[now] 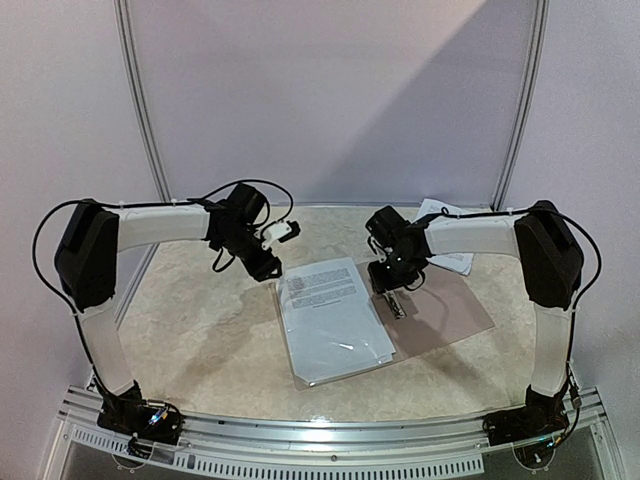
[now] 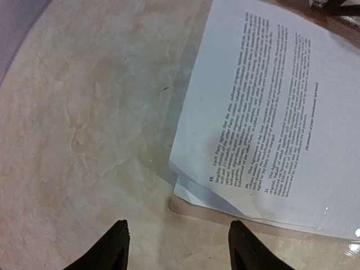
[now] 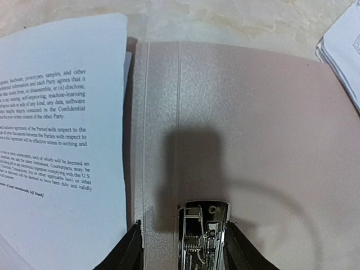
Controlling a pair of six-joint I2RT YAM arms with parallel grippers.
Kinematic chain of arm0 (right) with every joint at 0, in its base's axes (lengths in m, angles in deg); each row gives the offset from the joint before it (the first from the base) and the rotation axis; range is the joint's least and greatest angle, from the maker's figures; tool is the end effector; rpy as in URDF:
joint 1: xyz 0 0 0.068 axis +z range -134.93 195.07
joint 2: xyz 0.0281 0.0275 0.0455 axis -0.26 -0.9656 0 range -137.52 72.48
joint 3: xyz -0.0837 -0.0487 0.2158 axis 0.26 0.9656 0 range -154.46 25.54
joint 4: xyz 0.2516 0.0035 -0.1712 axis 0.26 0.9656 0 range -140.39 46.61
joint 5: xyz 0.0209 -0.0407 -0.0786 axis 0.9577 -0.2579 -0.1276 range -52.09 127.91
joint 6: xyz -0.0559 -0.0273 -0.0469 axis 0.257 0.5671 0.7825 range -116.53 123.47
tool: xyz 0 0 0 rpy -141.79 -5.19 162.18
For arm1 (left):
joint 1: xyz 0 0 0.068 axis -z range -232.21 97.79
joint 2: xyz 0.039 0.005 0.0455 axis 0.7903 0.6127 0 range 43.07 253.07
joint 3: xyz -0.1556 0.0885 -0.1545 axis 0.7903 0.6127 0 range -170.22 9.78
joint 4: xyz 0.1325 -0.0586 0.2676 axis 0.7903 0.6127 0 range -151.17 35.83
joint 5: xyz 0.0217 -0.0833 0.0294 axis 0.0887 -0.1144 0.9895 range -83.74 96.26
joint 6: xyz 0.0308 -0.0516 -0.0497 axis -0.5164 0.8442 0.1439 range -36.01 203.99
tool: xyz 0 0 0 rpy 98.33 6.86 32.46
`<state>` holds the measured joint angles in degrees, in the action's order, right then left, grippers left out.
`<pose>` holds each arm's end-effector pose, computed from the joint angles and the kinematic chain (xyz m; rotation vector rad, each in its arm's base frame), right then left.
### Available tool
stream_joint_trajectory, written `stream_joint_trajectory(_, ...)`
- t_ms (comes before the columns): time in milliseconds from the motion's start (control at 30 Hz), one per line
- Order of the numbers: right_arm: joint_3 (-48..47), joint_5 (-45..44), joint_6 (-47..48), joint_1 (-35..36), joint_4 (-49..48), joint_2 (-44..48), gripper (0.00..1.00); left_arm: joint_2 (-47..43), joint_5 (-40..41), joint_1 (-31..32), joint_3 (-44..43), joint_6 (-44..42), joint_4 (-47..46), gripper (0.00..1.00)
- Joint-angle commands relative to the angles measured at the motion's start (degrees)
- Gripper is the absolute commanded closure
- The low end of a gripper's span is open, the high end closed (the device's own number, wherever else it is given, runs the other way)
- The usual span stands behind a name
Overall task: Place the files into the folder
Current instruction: Insert the file into the form pockets on the folder.
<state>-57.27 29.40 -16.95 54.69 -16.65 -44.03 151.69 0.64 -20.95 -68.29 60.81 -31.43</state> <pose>0.3525 0.2790 0.0757 -0.4147 2.6946 0.0964 0.3746 -0.2350 0.1101 1.2314 2.3194 -0.1777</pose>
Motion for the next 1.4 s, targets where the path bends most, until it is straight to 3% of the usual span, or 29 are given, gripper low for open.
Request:
stream_joint_trajectory(0,-1.54,-0.76,2.23,0.46,1.07,2.87,0.52,-1.01,0.44,0.09,-3.15,1.24,-0.71,0.43)
stream_joint_trajectory(233,7.93,15.0,0.95,3.36,-8.58,6.63,0.65,3.27,-3.47,3.23,-4.51,0.83,-1.51,0.66)
stream_joint_trajectory(367,16.7,21.33,-3.45,3.41,-17.31,8.23,0.76,5.86,-5.03,3.93,-3.37,1.29,-2.92,0.7)
stream_joint_trajectory(467,19.12,21.05,-5.18,3.41,-17.33,7.36,0.8,8.02,-4.5,3.89,-3.07,1.38,-4.5,0.72)
stream_joint_trajectory(800,21.41,17.22,-6.07,3.43,-13.01,6.99,0.83,9.89,5.21,3.46,-0.08,0.78,-5.6,0.74)
stream_joint_trajectory(1000,21.39,17.48,-5.77,3.45,-12.62,7.52,0.83,8.86,6.8,2.92,0.5,1.12,-5.58,0.73)
stream_joint_trajectory(1367,9.05,31.91,-3.86,1.16,-14.12,11.94,0.74,2.7,2.28,2.92,-6.25,-0.9,2.41,0.63)
